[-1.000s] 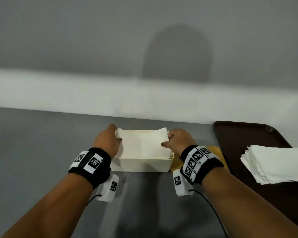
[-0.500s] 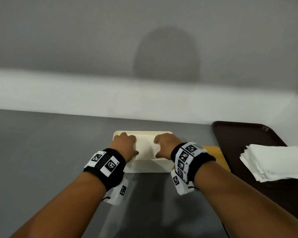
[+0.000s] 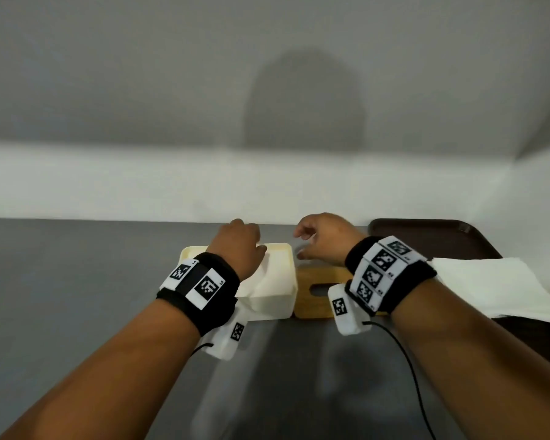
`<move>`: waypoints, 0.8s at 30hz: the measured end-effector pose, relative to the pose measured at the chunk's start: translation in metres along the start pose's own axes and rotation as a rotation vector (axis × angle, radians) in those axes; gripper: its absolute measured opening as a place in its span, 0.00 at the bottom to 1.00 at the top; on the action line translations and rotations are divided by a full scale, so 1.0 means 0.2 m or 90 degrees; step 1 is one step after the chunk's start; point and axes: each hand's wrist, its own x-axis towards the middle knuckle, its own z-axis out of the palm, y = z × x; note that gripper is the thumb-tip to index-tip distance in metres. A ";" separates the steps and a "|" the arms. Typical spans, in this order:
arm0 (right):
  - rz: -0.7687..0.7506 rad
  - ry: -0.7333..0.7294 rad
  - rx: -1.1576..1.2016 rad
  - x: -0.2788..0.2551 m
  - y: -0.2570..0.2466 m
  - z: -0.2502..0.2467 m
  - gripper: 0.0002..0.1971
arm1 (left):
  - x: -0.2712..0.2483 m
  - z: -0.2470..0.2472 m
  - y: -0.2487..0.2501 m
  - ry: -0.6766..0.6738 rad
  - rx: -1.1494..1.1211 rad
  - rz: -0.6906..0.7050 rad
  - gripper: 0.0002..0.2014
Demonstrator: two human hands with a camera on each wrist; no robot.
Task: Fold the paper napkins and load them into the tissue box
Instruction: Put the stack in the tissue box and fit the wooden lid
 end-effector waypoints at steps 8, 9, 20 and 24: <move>0.180 0.066 -0.042 -0.31 0.80 -0.48 0.16 | 0.20 0.17 0.82 -0.024 -0.068 0.167 0.14; 0.203 0.058 -0.060 -0.35 0.89 -0.51 0.17 | 0.21 0.21 0.91 -0.037 -0.076 0.182 0.13; 0.269 -0.075 -0.166 -0.51 1.57 -0.49 0.43 | 0.37 0.71 1.56 -0.178 -0.104 0.219 0.18; 0.237 -0.111 -0.198 -0.48 1.61 -0.46 0.49 | 0.39 0.77 1.60 -0.209 -0.011 0.181 0.25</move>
